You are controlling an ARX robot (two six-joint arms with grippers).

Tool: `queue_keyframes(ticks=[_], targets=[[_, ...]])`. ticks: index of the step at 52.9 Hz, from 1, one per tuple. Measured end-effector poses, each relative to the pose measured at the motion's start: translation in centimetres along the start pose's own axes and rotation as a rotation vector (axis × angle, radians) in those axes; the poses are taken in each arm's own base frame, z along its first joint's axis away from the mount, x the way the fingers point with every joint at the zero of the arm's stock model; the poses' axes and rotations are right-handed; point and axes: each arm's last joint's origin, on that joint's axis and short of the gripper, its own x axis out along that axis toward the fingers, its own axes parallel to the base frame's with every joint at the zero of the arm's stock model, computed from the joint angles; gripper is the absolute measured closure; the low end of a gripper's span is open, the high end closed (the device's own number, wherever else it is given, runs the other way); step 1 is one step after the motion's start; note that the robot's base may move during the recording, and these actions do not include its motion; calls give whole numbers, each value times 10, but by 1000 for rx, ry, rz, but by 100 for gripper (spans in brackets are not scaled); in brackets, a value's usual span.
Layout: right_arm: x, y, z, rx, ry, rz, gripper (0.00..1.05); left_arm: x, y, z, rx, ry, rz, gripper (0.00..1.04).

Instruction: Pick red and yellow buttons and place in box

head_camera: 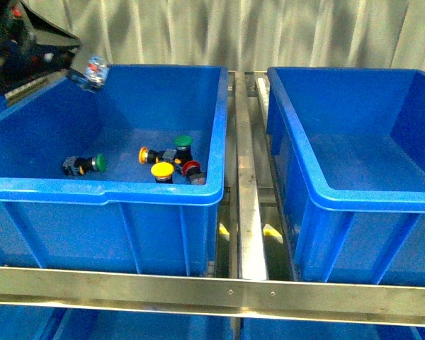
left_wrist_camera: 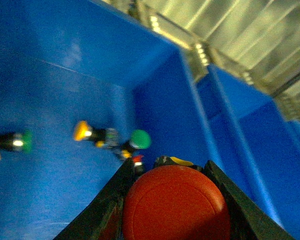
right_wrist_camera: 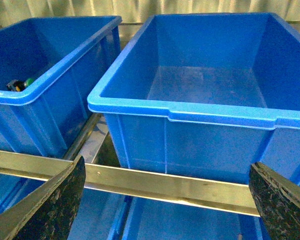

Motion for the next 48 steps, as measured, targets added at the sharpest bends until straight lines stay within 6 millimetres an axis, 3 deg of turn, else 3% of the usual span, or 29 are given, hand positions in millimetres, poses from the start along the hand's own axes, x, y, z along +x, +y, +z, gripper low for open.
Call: queue_keyframes(ticks=[5, 11, 20, 24, 30, 39, 45, 48], targets=[[0, 0, 0, 0, 0, 0, 7, 12, -18, -29, -84, 54, -106, 71], [0, 0, 0, 0, 0, 0, 7, 34, -61, -61, -136, 126, -247, 71], [0, 0, 0, 0, 0, 0, 7, 62, -125, -92, -154, 164, -415, 71], [0, 0, 0, 0, 0, 0, 7, 74, -143, -100, -180, 165, -448, 71], [0, 0, 0, 0, 0, 0, 7, 90, -152, -107, -210, 179, -424, 71], [0, 0, 0, 0, 0, -1, 7, 95, -152, -112, -226, 193, -407, 71], [10, -6, 15, -119, -108, -278, 7, 96, -156, -113, -228, 203, -408, 71], [19, -14, 25, -247, -160, -330, 7, 97, -159, -115, -230, 215, -410, 71]])
